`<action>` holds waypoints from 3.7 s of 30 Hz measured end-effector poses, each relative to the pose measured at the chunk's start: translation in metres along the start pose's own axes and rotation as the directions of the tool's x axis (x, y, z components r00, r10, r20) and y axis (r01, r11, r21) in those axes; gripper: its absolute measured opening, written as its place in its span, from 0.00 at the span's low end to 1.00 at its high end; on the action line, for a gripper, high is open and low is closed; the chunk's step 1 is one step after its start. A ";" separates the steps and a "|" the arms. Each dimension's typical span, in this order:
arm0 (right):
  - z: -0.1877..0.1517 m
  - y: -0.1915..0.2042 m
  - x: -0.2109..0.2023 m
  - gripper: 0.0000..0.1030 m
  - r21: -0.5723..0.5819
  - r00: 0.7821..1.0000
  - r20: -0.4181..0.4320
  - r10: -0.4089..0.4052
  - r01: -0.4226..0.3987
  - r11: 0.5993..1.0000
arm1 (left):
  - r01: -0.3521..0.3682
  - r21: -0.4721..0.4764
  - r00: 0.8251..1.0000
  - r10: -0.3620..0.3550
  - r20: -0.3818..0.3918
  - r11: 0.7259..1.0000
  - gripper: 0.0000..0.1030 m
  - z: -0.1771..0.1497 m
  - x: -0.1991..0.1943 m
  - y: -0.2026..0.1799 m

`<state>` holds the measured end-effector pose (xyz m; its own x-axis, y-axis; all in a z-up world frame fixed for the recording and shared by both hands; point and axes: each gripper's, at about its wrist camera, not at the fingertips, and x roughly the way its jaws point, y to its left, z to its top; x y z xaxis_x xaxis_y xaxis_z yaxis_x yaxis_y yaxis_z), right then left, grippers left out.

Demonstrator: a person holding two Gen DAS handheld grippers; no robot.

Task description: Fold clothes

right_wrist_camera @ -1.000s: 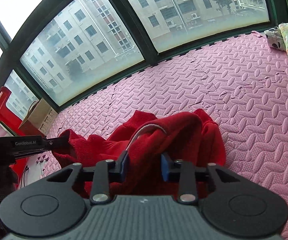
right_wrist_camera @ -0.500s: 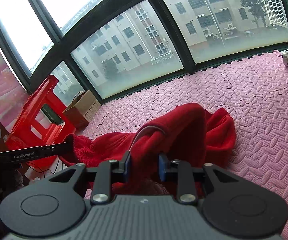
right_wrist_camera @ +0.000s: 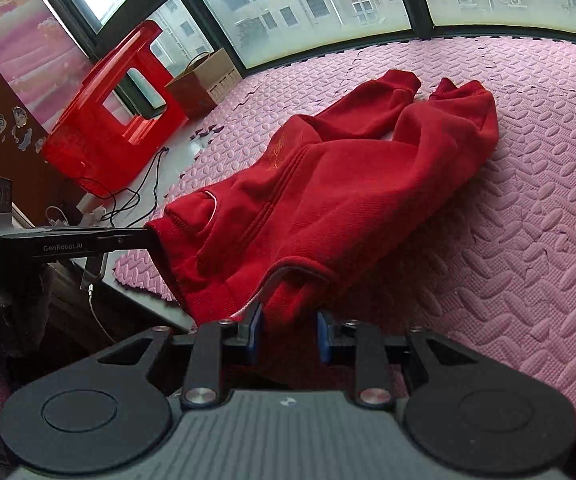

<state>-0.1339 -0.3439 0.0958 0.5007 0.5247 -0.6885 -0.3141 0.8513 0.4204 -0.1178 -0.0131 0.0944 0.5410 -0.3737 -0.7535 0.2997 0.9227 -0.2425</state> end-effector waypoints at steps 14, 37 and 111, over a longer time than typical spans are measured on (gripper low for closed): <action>0.020 -0.036 0.007 0.38 -0.020 0.986 -0.001 -0.168 0.168 0.986 | 0.015 0.056 0.998 -0.019 0.067 0.998 0.07 0.003 -0.026 0.014; 0.164 -0.172 0.118 0.38 0.123 0.928 0.073 -0.365 0.355 0.927 | 0.067 -0.015 0.997 -0.067 -0.045 0.998 0.12 0.036 0.065 0.001; 0.268 -0.071 0.284 0.13 -0.290 0.934 0.018 -0.357 0.347 0.892 | -0.085 -0.092 0.996 0.083 -0.029 0.992 0.18 0.039 0.093 0.065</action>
<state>0.2464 -0.2538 0.0289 0.5940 0.1862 -0.7826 -0.3403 0.9397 -0.0347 -0.0176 0.0082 0.0323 0.5409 -0.2931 -0.7884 0.1788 0.9560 -0.2327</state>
